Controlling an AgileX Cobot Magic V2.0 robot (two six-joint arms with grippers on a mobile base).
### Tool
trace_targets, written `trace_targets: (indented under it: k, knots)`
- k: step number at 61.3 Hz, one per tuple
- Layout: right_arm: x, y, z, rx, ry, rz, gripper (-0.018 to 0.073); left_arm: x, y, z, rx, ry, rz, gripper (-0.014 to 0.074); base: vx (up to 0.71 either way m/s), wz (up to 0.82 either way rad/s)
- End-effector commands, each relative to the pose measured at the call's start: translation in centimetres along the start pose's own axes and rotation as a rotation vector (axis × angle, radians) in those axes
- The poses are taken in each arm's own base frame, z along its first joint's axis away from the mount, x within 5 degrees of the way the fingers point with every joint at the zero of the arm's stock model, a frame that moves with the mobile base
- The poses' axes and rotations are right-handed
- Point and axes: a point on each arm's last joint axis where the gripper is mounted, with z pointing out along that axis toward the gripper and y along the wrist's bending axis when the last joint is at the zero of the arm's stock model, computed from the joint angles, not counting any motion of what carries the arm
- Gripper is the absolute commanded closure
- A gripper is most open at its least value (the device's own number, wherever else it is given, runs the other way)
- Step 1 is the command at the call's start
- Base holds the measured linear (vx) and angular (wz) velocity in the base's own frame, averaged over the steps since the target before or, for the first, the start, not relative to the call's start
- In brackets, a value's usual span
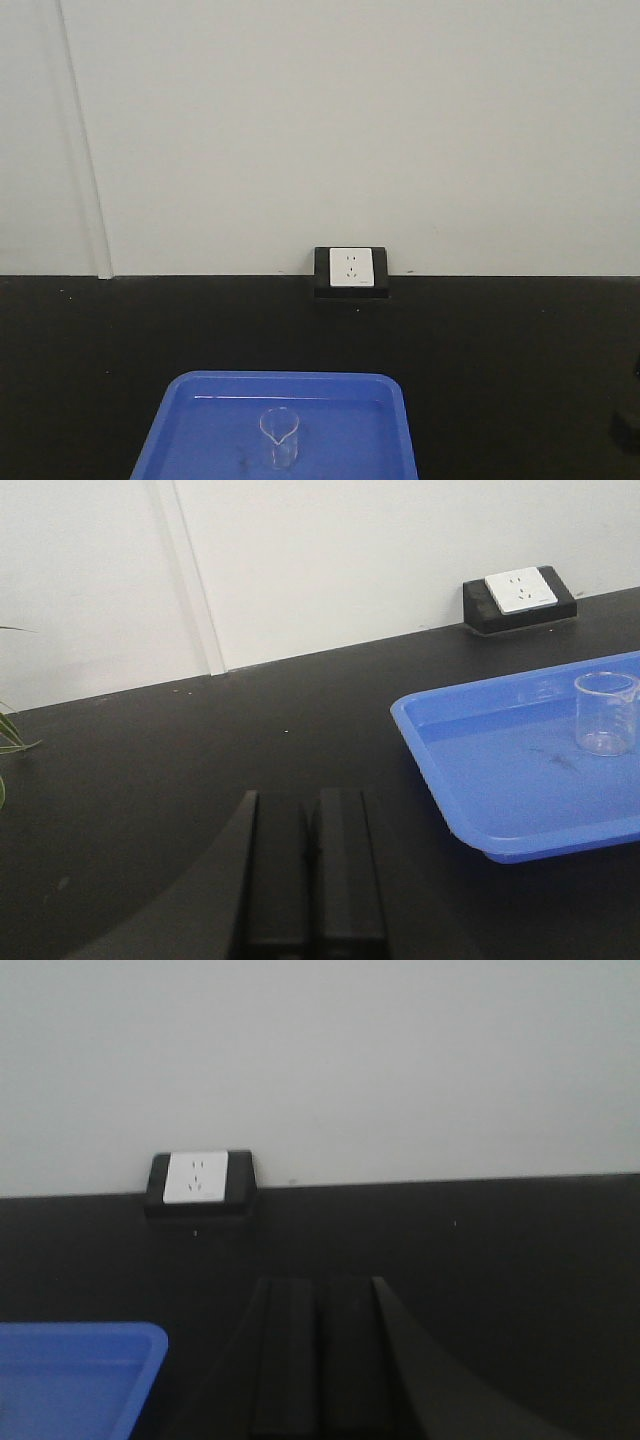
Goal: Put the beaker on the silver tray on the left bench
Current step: 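Move the right gripper toward the glass beaker in the blue tray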
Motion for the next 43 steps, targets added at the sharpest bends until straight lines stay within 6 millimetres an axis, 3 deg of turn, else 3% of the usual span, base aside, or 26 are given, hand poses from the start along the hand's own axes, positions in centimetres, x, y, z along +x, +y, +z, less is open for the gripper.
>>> trace_targets:
  k: [1, 10, 19, 26, 35, 43]
  knots:
    - [-1.5, 0.1, 0.8, -0.006, -0.097, -0.011, 0.0497, -0.1, -0.1, 0.0, 0.006, -0.072, -0.011, 0.0595, 0.00, 0.00]
    - [-0.6, 0.0, 1.9, -0.001, -0.041, -0.011, 0.0324, -0.1, -0.1, 0.0, 0.006, -0.072, -0.011, 0.0595, 0.00, 0.00]
    - [0.0, -0.1, 2.7, 0.001, -0.020, -0.015, 0.0061, -0.1, -0.1, 0.0, 0.006, -0.072, -0.011, 0.0595, 0.00, 0.00]
    - [-0.3, -0.1, 2.7, 0.000, -0.050, 0.000, -0.0083, -0.1, -0.1, 0.0, 0.006, -0.072, -0.011, 0.0595, 0.00, 0.00]
    - [0.0, 0.0, 3.2, -0.005, -0.051, 0.039, -0.0144, -0.1, -0.1, 0.0, 0.006, -0.072, -0.011, 0.0595, 0.00, 0.00]
    - [2.1, 1.3, 4.9, -0.067, 0.055, 0.000, -0.0129, -0.1, -0.1, 0.0, 0.006, -0.072, -0.011, 0.0595, 0.00, 0.00]
